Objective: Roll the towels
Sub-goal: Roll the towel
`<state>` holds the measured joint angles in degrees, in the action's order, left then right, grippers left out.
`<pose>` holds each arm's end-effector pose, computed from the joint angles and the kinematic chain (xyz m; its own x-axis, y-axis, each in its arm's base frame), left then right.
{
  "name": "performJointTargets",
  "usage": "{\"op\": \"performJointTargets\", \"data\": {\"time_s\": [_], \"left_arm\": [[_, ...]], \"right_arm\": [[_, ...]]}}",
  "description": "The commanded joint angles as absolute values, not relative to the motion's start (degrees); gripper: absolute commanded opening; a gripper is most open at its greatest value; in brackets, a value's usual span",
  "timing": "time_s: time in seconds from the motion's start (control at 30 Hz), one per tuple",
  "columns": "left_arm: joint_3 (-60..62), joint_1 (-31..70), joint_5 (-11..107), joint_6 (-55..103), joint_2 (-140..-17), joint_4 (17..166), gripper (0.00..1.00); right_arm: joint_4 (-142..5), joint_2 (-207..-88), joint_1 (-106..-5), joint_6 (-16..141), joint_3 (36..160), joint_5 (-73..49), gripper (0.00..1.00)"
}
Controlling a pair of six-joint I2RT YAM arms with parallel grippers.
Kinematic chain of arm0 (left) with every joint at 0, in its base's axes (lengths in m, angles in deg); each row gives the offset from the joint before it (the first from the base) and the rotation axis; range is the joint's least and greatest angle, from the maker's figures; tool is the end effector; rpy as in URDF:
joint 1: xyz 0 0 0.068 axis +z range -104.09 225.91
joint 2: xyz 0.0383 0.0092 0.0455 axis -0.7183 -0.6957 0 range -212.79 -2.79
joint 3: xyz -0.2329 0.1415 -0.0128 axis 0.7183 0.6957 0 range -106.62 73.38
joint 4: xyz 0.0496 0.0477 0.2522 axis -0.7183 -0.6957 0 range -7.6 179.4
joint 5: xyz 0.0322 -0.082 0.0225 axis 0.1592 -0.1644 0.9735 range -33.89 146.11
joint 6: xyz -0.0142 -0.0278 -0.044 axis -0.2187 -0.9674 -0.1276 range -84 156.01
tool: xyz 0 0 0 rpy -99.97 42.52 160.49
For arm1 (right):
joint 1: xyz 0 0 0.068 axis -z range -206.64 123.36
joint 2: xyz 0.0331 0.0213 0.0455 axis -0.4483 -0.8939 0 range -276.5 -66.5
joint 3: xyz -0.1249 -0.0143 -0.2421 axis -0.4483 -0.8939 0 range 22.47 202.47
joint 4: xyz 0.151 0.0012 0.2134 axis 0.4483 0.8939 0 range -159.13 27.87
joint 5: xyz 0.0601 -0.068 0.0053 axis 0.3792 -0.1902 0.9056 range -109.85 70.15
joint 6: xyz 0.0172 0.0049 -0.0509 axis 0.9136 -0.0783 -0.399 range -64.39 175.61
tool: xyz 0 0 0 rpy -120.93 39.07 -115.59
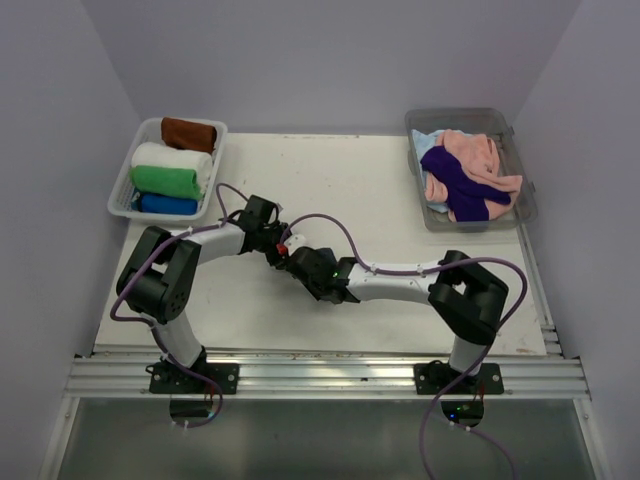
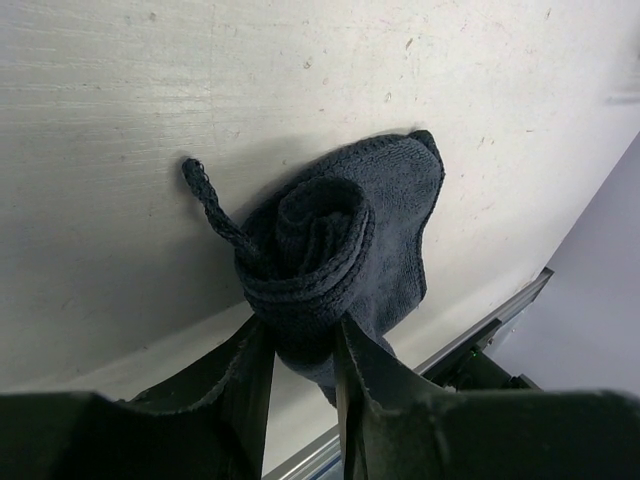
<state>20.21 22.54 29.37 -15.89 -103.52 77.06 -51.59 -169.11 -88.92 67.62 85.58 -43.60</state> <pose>0.2983 -0.1464 0.1411 -0.9319 -0.3628 -0.0032 -0.2784 0.7207 -0.6348 0.1814 0.3146 0.1721 -0.5291 -0.5977 -0.6024 -0.6118 0.7606 -0.2174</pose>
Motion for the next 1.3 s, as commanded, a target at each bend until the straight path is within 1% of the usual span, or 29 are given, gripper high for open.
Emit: {"op": "performJointTargets", "data": {"time_s": [0.0,0.03,0.07,0.13,0.17,0.27,0.37,0.4,0.43,0.5,0.6,0.63,0.73,0.8,0.93,0.97,1.0,1.03,1.07,1.1,1.13,1.17,1.2,1.27], "left_arm": [[18.63,22.53,29.92,-16.03,-102.55,76.04,0.33],[18.71,22.54,29.92,-16.03,-102.28,75.95,0.36],[18.8,22.71,29.92,-16.03,-101.93,75.87,0.44],[18.98,22.8,29.92,-15.85,-100.97,75.6,0.55],[18.98,23.23,30.09,-15.59,-100.53,75.34,0.61],[19.68,24.37,30.18,-15.06,-99.3,75.16,0.67],[20.73,24.99,30.01,-14.88,-98.5,75.51,0.68],[21.26,25.08,29.92,-14.97,-98.5,75.77,0.68],[21.52,25.08,29.66,-15.41,-98.68,76.13,0.67],[22.4,25.0,28.52,-15.94,-98.85,77.97,0.65],[22.41,25.0,28.08,-15.85,-99.38,78.59,0.62],[22.41,25.0,27.99,-15.76,-99.38,78.68,0.61],[22.49,24.82,27.9,-15.85,-99.64,78.94,0.59],[22.49,24.73,27.64,-15.85,-100.25,79.38,0.58],[22.41,24.21,27.02,-16.2,-101.31,80.17,0.48],[22.23,23.94,27.02,-16.29,-101.49,80.17,0.42],[22.23,23.85,26.93,-16.29,-101.66,80.09,0.39],[22.14,23.77,26.85,-16.2,-101.75,80.08,0.34],[22.14,23.77,27.02,-16.29,-101.75,80.08,0.32],[22.14,23.77,27.02,-16.12,-101.58,80.0,0.3],[22.23,23.77,27.02,-16.2,-101.66,79.82,0.25],[22.14,23.77,26.93,-16.11,-101.49,79.65,0.23],[22.14,23.77,27.02,-16.03,-101.4,79.56,0.22],[22.32,23.77,27.2,-16.03,-101.23,79.47,0.19]], "right_arm": [[-54.36,-168.9,-88.95,69.5,86.02,-45.79,0.17],[-55.32,-168.46,-88.6,69.94,85.67,-44.91,0.11],[-56.11,-168.02,-88.25,70.03,85.23,-42.29,0.1],[-58.65,-166.35,-86.59,70.9,83.56,-37.89,0.08],[-59.45,-165.82,-86.06,71.25,82.51,-33.52,0.07],[-63.23,-163.71,-83.25,72.84,80.23,-26.65,0.05],[-67.97,-162.13,-79.21,76.43,77.15,-17.33,0.05],[-68.86,-161.69,-78.24,77.58,76.09,-12.43,0.05],[-73.22,-161.42,-76.75,79.59,75.3,-10.47,0.05],[-75.97,-161.16,-75.77,82.14,73.19,-5.21,0.04],[-83.43,-160.72,-73.75,85.75,69.5,-0.45,0.04],[-87.89,-160.81,-72.18,88.98,68.45,2.88,0.04],[-96.69,-161.95,-69.45,95.5,64.93,8.25,0.03],[-99.96,-163.0,-68.65,98.75,63.52,9.93,0.03],[-103.05,-164.49,-68.65,101.05,63.34,11.87,0.03],[-102.62,-164.5,-68.65,100.97,63.69,12.05,0.04],[-101.66,-164.5,-68.65,100.01,63.95,11.79,0.11],[-97.99,-163.8,-68.74,98.87,64.48,11.44,0.17],[-95.7,-163.19,-68.74,97.64,65.44,9.96,0.23],[-93.15,-162.14,-68.65,94.93,65.88,8.72,0.37],[-87.64,-161.25,-68.65,93.42,66.32,7.49,0.42],[-85.24,-158.81,-68.65,92.1,67.02,6.26,0.46],[-82.78,-157.65,-68.65,89.91,67.29,3.2,0.54],[-77.93,-153.98,-68.47,88.58,67.12,1.08,0.55]]}}
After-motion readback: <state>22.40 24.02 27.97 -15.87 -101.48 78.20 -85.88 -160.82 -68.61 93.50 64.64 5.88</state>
